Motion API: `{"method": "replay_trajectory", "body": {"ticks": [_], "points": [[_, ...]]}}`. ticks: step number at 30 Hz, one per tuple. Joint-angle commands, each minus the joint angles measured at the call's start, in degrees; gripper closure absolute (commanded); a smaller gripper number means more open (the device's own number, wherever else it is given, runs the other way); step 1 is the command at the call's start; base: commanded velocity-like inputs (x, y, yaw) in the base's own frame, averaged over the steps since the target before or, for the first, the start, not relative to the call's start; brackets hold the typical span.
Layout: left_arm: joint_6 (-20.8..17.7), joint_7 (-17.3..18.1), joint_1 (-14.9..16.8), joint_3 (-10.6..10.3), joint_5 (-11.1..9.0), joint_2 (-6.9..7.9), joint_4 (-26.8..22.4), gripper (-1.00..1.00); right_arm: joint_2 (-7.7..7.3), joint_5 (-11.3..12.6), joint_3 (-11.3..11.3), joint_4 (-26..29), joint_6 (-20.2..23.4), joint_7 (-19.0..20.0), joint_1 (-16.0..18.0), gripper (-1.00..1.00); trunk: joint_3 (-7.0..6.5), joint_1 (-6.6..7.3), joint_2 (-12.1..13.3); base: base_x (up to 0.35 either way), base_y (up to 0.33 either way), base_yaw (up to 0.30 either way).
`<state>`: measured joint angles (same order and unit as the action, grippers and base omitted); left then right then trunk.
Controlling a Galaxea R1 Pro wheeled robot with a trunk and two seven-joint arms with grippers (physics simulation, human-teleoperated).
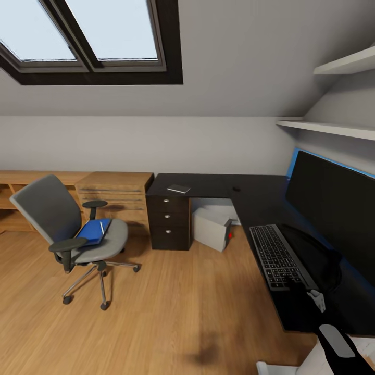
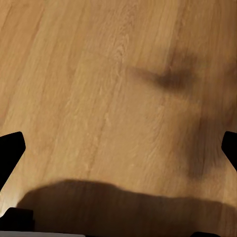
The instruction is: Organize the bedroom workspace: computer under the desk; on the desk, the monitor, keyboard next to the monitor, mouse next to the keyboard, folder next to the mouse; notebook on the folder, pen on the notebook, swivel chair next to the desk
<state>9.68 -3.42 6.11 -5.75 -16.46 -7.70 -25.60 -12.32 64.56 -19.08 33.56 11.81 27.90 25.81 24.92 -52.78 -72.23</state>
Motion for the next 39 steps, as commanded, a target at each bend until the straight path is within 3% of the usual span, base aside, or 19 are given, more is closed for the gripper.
{"method": "replay_trajectory", "body": {"ticks": [1, 39], "points": [[0.3, -0.4, 0.0, -0.5, -0.5, 0.05, 0.0, -1.0, 0.02, -0.5, 0.2, -1.2, 0.4, 0.1, 0.0, 1.0, 0.06, -0.01, 0.0, 0.061, 0.04, 0.0], [0.2, -0.4, 0.0, -0.5, -0.5, 0.04, 0.1, -1.0, -0.07, -0.9, 1.3, -1.2, 0.2, 0.1, 0.0, 1.0, 0.06, -0.01, 0.0, 0.006, -0.014, 0.0]]}}
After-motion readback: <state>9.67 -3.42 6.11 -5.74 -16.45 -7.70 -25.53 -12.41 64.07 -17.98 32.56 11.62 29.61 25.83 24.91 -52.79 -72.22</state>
